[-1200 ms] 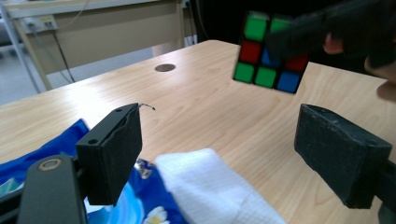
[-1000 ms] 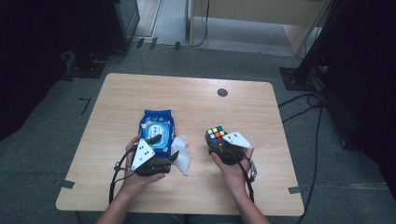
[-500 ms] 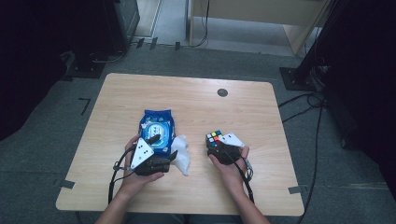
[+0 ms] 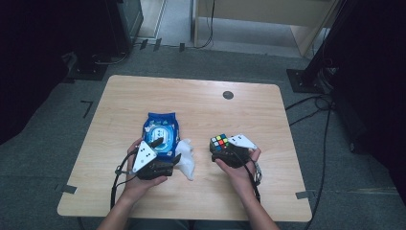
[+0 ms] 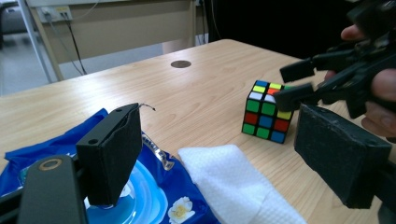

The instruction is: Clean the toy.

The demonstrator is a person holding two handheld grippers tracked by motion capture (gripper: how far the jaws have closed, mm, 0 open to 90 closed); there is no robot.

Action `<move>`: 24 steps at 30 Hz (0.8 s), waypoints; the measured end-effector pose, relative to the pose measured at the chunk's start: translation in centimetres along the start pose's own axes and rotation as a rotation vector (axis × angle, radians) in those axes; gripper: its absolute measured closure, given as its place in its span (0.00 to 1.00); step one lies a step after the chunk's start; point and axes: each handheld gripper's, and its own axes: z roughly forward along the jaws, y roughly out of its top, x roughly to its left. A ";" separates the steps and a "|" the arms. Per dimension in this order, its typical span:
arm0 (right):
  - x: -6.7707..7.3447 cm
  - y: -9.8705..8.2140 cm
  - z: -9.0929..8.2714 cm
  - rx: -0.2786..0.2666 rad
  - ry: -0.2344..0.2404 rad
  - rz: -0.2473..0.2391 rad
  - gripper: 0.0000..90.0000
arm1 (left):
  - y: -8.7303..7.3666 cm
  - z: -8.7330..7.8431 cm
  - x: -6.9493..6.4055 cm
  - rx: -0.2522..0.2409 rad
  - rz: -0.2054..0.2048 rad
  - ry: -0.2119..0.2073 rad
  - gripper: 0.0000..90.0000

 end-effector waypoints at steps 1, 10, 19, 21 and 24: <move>-0.1 0.5 -0.4 -0.013 0.009 0.001 0.05 | 0.1 -0.1 0.0 0.000 -0.009 0.000 0.17; -4.3 0.2 -5.1 -0.023 -0.039 -0.030 0.02 | -1.0 -1.8 1.1 0.042 -0.011 0.060 0.17; -10.4 -4.0 -10.4 -0.005 -0.110 0.054 0.02 | -3.7 -6.1 4.2 0.076 -0.056 0.158 0.17; -10.9 -4.4 -10.7 0.006 -0.118 0.062 0.02 | -4.3 -6.9 4.8 0.094 -0.063 0.184 0.17; -12.1 -6.2 -11.5 0.053 -0.144 0.076 0.02 | -5.2 -8.2 5.8 0.120 -0.087 0.214 0.17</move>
